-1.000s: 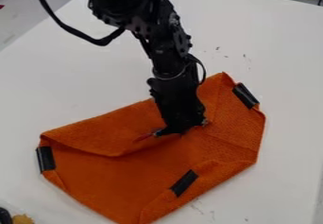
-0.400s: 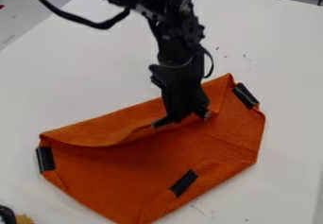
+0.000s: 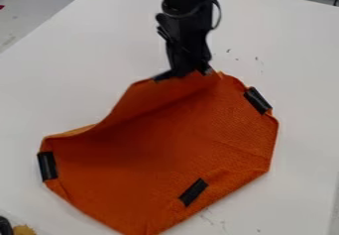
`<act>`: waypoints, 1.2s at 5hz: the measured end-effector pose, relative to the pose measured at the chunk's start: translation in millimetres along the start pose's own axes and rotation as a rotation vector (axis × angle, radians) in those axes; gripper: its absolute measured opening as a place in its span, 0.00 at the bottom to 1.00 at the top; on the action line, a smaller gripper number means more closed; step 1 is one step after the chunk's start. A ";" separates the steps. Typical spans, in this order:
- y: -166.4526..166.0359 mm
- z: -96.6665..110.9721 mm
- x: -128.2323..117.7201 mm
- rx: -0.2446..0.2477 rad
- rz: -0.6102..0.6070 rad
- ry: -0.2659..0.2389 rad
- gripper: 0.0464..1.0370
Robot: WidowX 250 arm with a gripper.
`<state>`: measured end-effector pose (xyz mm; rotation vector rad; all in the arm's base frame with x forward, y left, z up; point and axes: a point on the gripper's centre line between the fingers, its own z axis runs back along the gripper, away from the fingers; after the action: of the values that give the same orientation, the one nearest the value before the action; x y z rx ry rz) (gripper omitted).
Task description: Unfold the cloth from the center to top left
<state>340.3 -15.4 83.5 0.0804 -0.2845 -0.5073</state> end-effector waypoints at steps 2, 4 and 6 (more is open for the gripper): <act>60.2 -24.0 9.0 -0.051 -0.019 0.000 0.02; 71.5 -43.7 -2.3 -0.072 0.020 -0.017 0.23; 92.3 -67.5 -6.9 -0.050 -0.009 0.028 0.82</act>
<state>397.2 68.8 30.6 0.0405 -0.2439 -0.5215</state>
